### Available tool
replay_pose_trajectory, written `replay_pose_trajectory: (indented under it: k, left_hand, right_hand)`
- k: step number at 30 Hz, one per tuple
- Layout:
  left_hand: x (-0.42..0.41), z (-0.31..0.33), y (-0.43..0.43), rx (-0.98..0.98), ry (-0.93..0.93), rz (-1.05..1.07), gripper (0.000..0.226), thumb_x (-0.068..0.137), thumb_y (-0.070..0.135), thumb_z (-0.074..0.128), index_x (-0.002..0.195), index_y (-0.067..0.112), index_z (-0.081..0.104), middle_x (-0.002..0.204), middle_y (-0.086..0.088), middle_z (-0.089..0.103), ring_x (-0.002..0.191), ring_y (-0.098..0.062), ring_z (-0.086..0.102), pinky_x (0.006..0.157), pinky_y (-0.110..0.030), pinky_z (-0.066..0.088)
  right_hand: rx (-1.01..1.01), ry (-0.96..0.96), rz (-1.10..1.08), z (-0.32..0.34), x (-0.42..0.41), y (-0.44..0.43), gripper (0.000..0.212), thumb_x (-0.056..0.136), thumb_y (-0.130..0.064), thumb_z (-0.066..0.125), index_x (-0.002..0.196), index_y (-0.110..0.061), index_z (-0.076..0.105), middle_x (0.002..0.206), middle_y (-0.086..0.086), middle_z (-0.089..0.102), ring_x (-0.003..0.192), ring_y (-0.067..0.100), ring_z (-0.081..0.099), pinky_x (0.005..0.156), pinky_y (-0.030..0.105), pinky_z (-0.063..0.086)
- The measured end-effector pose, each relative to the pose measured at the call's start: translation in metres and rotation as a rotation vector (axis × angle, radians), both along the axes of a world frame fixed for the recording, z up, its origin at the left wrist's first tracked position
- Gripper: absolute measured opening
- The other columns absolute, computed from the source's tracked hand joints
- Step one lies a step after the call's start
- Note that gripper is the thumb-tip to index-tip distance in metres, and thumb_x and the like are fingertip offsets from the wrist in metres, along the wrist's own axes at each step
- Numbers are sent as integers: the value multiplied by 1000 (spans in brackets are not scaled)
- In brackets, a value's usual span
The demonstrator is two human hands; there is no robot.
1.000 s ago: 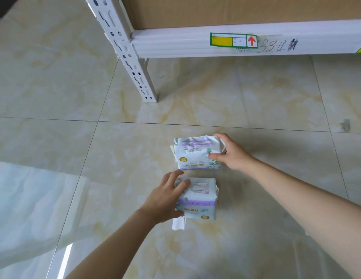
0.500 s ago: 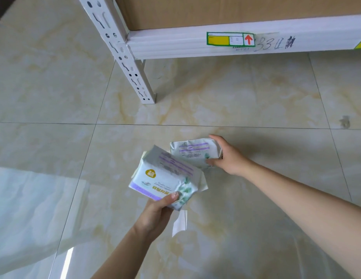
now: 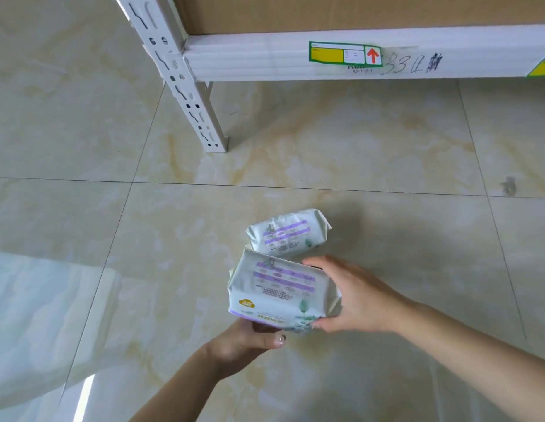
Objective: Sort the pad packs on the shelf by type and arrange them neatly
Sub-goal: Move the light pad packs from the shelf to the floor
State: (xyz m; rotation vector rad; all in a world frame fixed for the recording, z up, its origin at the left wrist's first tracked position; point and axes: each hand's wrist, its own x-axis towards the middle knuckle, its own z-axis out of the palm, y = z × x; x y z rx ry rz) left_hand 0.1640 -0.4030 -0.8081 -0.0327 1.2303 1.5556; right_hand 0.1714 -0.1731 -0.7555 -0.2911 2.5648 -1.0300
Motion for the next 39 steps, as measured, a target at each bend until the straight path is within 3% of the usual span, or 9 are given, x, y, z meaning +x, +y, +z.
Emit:
replay_pose_trajectory:
  k: [7,10,14,17,20,25,33,36,39]
  left_hand:
    - [-38,7,-25,-305,-5,171,73,52,69,65,110,25,58,106,-3,65,99,-20,64,87,-35,51]
    - [-43,9,-17,-482,119,155,67,61,71,45,100,19,62,98,-5,64,92,-19,63,80,-31,50]
    - [-49,4,-18,-476,331,412,73,61,53,58,128,29,39,114,5,54,100,-15,57,80,-28,47]
    - [-51,9,-19,-487,445,351,35,76,34,40,104,24,58,97,10,63,94,-16,58,76,-24,45]
    - [-46,9,-18,-509,346,287,36,91,52,36,97,28,62,98,4,69,97,-15,61,88,-29,45]
    - [-54,4,-8,-609,411,132,72,57,68,57,110,18,58,111,-2,67,103,-17,63,95,-39,49]
    - [-70,8,8,-587,299,90,45,78,44,68,103,17,43,102,-3,63,86,-16,64,74,-29,54]
    - [-71,10,2,-582,400,50,80,54,47,77,121,22,42,122,-2,60,105,-19,63,93,-41,52]
    - [-71,10,1,-593,458,60,84,67,35,78,136,20,33,136,-2,49,113,-19,58,97,-41,49]
  right_hand:
    - [153,8,65,-23,3,13,25,85,-18,54,109,-23,60,115,-12,54,105,9,51,80,21,40]
    - [105,-52,-24,-30,3,5,23,84,-18,55,106,-22,60,110,-8,49,97,13,53,80,24,42]
    - [-32,-230,-250,-36,3,-4,22,78,-37,67,91,-33,49,93,-10,42,90,12,46,74,18,36]
    - [-276,-513,-485,-34,2,-13,38,77,-33,71,101,-30,41,99,-4,50,96,16,52,76,27,49]
    - [-597,-724,-670,-27,1,-25,47,81,-13,68,115,-18,36,94,3,58,89,18,63,83,43,55]
    - [-542,-663,-830,-27,-5,-27,49,79,-21,71,116,-20,39,100,5,61,84,19,64,80,41,55]
    - [-535,-712,-770,-31,-8,-23,35,77,-11,72,105,-15,53,90,-5,59,76,9,60,64,26,53]
    - [-442,-556,-768,-35,-4,-24,41,70,-1,75,93,-23,49,94,-4,59,82,13,58,77,34,55]
    - [-368,-488,-744,-35,-4,-22,41,70,-7,75,91,-29,47,95,-7,61,89,18,61,87,41,52]
